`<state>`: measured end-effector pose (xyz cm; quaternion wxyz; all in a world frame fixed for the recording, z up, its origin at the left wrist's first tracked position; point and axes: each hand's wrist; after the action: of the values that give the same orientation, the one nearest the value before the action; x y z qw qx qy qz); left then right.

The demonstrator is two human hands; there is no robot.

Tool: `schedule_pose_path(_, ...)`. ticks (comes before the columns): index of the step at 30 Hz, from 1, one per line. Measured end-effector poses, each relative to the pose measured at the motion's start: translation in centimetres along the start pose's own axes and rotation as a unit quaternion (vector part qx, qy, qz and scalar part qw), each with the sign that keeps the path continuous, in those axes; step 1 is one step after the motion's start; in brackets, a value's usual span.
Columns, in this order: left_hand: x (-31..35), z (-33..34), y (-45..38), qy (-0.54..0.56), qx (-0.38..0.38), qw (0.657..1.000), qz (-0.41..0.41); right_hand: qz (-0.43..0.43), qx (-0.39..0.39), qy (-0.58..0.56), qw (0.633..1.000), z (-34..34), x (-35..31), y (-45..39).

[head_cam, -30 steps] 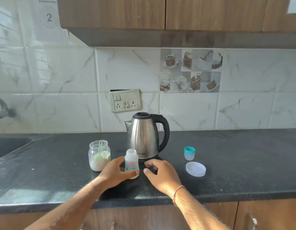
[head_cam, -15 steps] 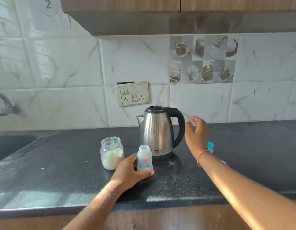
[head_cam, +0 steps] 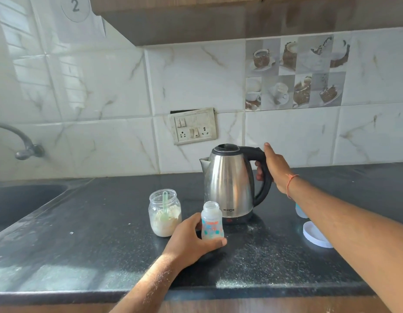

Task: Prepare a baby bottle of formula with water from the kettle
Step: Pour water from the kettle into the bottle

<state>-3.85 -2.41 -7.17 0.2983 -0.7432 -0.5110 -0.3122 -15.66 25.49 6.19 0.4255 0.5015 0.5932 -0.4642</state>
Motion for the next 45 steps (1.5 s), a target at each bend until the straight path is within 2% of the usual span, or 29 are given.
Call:
schedule_pose_path(6, 0.1, -0.2, 0.0, 0.021, 0.001, 1.0, 0.012, -0.033, 0.064, -0.077, 0.994, 1.5, 0.5, 0.7)
schedule_pose_path(16, 1.9, -0.4, 1.3, 0.105, 0.073, 0.991, 0.028, -0.028, 0.052, -0.07, 0.996, 0.6, 0.2, 4.0)
schedule_pose_path(23, 2.2, -0.3, 1.7, 0.113, 0.102, 0.988, 0.036, -0.025, 0.025, -0.059, 0.998, -2.3, -0.3, 7.2)
schedule_pose_path(33, 2.3, -0.3, 1.9, 0.117, 0.082, 0.989, 0.037, -0.036, -0.027, 0.024, 0.999, -5.1, -3.1, 8.5)
schedule_pose_path(39, 2.1, -0.6, 1.9, 0.129, 0.068, 0.989, 0.035, -0.054, -0.057, 0.098, 0.992, -3.8, -6.1, 7.5)
schedule_pose_path(45, 1.9, -0.7, 1.6, 0.166, 0.085, 0.982, 0.038, -0.07, -0.072, 0.136, 0.986, -1.6, -7.8, 7.0)
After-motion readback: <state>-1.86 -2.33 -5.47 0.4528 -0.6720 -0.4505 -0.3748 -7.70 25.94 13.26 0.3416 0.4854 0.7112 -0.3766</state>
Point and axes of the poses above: each hand's wrist, its own y-axis away from the middle knuckle, its own z-axis out of the palm, x = y × z, and after that the axes turned 14 degrees about -x, right-handed
